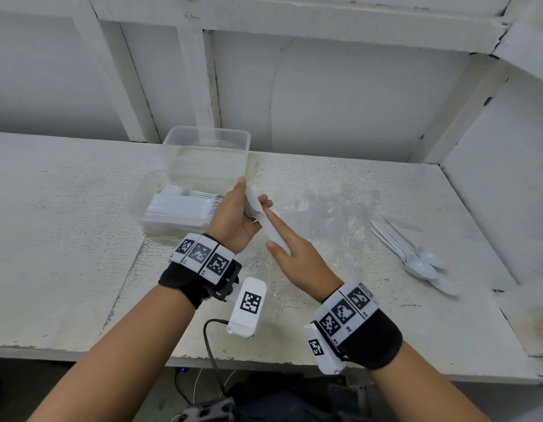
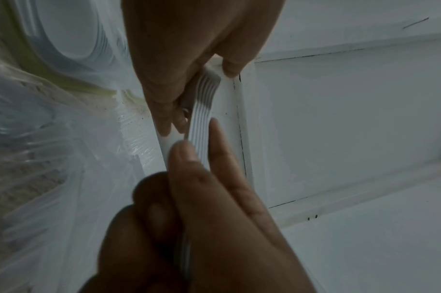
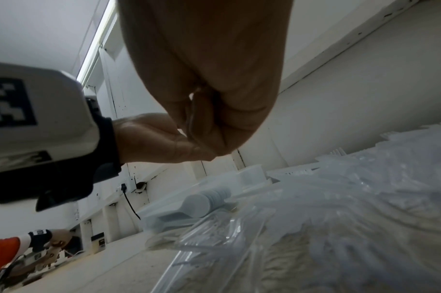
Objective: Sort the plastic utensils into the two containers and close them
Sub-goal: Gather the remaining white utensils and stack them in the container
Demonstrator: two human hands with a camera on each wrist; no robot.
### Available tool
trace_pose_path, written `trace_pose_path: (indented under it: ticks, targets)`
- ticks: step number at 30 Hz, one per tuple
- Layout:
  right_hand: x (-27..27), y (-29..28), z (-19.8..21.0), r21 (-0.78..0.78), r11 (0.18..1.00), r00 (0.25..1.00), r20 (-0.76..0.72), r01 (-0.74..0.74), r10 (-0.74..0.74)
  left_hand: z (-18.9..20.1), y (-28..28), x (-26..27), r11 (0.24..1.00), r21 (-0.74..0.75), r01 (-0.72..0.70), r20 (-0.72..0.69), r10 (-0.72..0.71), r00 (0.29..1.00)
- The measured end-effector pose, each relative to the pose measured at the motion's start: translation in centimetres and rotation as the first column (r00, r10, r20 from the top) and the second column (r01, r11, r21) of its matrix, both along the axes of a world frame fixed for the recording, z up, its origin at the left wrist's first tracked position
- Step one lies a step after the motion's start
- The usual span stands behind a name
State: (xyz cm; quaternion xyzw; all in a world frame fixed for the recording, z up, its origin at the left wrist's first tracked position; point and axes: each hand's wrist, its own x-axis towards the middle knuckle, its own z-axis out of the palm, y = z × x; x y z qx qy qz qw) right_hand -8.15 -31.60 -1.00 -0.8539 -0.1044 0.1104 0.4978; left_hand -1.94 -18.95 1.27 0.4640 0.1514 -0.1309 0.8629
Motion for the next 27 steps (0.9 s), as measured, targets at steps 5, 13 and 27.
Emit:
trace_pose_path:
  ticks: [5,13,27]
  targets:
    - [0.6,0.2,0.2,0.130,0.987,0.994,0.056,0.089,-0.097,0.2,0.3,-0.4,0.992,0.042,0.123,0.078,-0.126,0.989]
    - [1.1,1.0,0.6,0.237,0.959,0.985,0.037,0.157,-0.170,-1.6,-0.4,-2.9,0.933,0.261,0.248,0.115,-0.285,0.952]
    - [4.0,-0.1,3.0,-0.364,0.905,0.680,0.722,0.221,0.125,0.1,6.2,-1.7,0.397,0.874,0.280,0.026,-0.614,0.789]
